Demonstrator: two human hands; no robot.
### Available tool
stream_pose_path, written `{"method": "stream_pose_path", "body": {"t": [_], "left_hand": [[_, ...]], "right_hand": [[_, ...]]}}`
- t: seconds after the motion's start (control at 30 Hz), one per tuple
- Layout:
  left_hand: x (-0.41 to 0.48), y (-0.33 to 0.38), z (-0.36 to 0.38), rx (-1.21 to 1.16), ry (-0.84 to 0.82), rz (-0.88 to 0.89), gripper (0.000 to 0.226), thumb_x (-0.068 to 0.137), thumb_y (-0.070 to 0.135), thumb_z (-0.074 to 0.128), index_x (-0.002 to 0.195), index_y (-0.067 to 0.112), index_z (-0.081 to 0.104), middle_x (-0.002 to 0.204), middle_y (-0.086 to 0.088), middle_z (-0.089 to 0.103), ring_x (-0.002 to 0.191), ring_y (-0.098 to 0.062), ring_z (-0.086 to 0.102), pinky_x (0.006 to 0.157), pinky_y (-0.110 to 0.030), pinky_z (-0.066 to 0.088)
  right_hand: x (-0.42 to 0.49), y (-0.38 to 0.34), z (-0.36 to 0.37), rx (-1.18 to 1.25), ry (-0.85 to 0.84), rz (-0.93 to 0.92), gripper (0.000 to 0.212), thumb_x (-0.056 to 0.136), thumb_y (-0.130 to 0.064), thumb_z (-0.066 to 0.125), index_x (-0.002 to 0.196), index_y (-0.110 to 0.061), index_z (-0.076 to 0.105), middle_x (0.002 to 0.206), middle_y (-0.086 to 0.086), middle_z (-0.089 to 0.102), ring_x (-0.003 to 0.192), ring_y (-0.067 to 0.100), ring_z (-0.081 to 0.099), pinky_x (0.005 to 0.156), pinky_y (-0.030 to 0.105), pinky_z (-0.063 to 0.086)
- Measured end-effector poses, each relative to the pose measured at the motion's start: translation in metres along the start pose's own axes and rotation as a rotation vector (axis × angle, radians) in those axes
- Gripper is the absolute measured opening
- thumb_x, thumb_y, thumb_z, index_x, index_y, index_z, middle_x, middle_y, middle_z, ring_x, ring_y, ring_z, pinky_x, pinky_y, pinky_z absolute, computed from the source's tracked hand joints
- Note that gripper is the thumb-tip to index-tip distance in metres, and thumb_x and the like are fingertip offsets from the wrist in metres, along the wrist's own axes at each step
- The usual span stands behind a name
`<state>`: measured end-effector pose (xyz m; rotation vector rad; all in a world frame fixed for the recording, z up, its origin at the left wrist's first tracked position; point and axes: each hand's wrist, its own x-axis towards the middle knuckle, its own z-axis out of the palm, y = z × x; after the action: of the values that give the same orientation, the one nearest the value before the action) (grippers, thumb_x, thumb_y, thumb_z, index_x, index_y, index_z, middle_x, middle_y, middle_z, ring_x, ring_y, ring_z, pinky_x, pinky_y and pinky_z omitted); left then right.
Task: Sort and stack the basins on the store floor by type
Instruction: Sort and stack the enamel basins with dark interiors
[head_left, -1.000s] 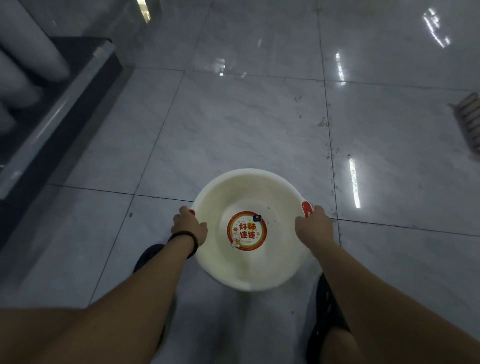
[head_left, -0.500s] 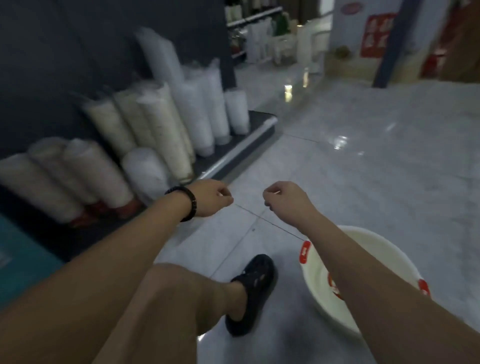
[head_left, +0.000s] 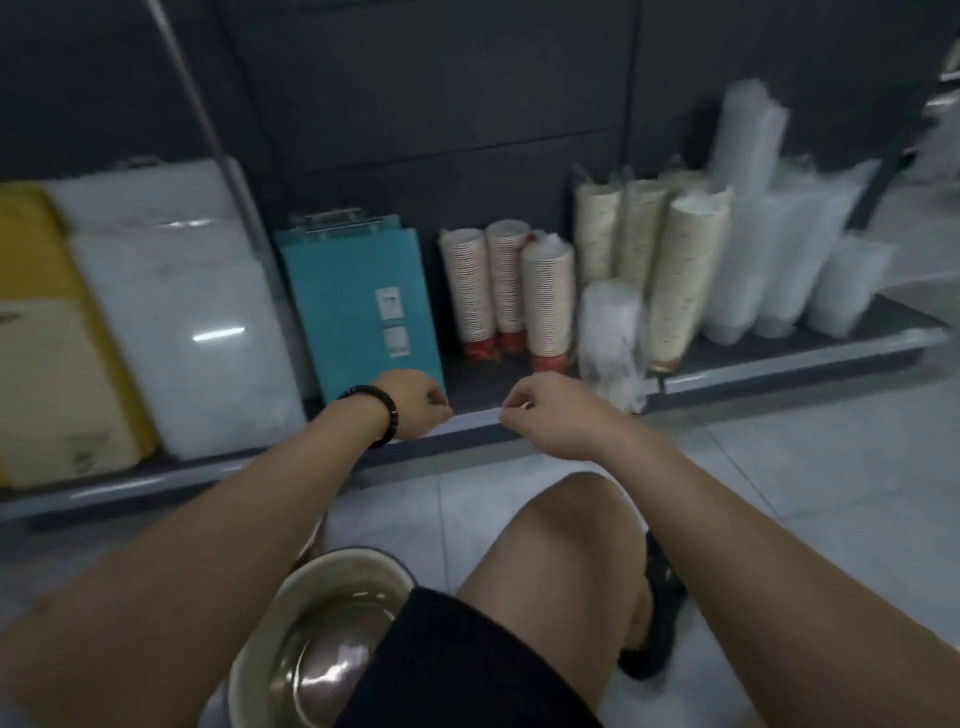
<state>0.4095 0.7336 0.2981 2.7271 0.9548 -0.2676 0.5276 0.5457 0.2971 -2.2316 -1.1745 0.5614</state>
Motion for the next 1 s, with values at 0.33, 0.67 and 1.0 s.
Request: {"method": "stream_pose_path", "body": {"t": [0.33, 0.67, 1.0], "left_hand": [[-0.057, -0.149, 0.047, -0.245, 0.029, -0.352, 0.029, 0.097, 0.041, 0.061, 0.113, 0.022, 0.077, 0.119, -0.001, 0.072, 0.109, -0.025, 0.064, 0.089, -0.031, 0.049], [-0.053, -0.302, 0.161, -0.54, -0.039, -0.749, 0.034, 0.094, 0.035, 0.06, 0.116, 0.014, 0.076, 0.12, -0.008, 0.073, 0.112, -0.029, 0.065, 0.101, -0.035, 0.051], [-0.056, -0.398, 0.295, -0.723, -0.31, -1.036, 0.064, 0.094, 0.033, 0.059, 0.149, 0.004, 0.047, 0.149, -0.019, 0.052, 0.124, -0.036, 0.057, 0.089, -0.037, 0.053]], "right_hand": [[0.046, -0.086, 0.111, -0.255, -0.367, -0.111, 0.037, 0.102, -0.04, 0.063, 0.121, -0.011, 0.076, 0.121, 0.008, 0.073, 0.106, 0.027, 0.068, 0.093, 0.04, 0.057], [0.1, -0.114, 0.252, -0.29, -0.56, -0.073, 0.033, 0.098, -0.035, 0.063, 0.112, -0.009, 0.078, 0.113, 0.011, 0.075, 0.1, 0.026, 0.071, 0.09, 0.04, 0.06], [0.162, -0.112, 0.352, -0.305, -0.701, 0.01, 0.033, 0.101, -0.038, 0.062, 0.108, -0.009, 0.076, 0.108, 0.012, 0.076, 0.097, 0.026, 0.071, 0.082, 0.037, 0.057]]}}
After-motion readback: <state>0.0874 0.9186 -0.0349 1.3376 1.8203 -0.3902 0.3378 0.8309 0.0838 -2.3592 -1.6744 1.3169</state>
